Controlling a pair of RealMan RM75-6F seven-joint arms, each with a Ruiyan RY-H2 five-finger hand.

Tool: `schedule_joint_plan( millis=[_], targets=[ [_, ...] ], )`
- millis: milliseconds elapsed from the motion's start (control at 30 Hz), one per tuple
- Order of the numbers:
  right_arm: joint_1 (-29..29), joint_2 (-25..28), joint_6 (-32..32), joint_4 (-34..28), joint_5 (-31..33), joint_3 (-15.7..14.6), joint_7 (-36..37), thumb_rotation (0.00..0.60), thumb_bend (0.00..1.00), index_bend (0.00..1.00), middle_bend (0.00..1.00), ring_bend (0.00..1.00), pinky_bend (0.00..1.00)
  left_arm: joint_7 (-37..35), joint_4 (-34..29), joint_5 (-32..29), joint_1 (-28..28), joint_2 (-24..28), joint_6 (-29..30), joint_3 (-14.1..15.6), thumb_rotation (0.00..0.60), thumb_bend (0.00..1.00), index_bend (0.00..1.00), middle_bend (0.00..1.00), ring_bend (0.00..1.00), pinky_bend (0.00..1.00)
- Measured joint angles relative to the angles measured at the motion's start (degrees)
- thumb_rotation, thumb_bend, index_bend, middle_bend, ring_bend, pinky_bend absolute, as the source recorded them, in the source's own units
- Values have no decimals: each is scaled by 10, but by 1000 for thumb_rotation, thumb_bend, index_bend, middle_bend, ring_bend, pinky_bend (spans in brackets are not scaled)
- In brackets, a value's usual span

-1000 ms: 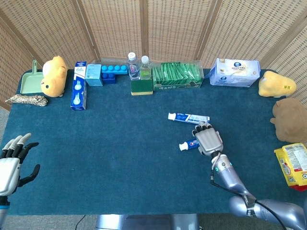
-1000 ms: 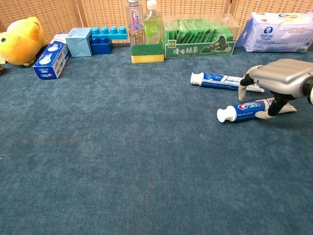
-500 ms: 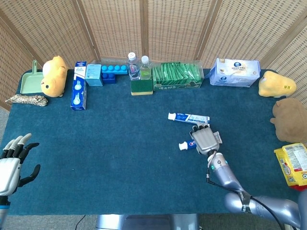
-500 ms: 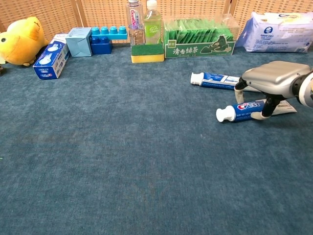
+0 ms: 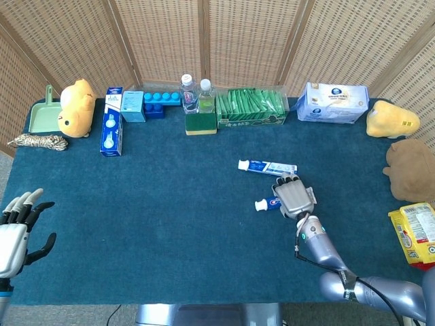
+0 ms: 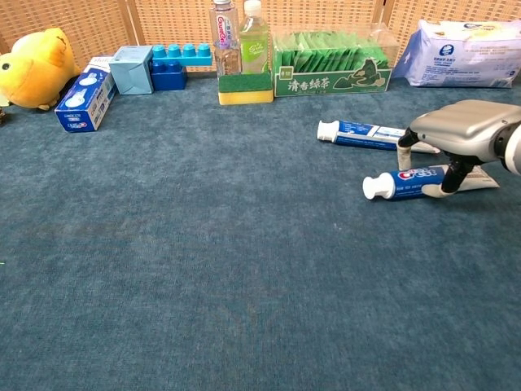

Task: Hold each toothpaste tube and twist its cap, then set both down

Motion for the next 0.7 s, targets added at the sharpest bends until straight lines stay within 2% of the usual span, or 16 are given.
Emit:
schedule_joint_plan(
  millis=[367,500,567,700],
  targets=[
    [5,3,-6,12,5,-5,6,600,355,404,278,149,223,4,-6,4,2,3,5,1,600,347,214,80,63,65],
    [6,2,-6,11,7,-4,12,600,339,577,405,271,257,4,-7,6,3,4,6,2,600,347,213,79,63,64],
    [6,1,-5,10,4,-3,19,600,343,681,497,375,331,4,-7,7,4,4,7,2,600,348,213,78,63,65],
    [3,2,-5,8,-5,0,40,600,372,795,607,505,474,2,-8,9,6,5,9,3,600,347,213,78,63,64]
  ],
)
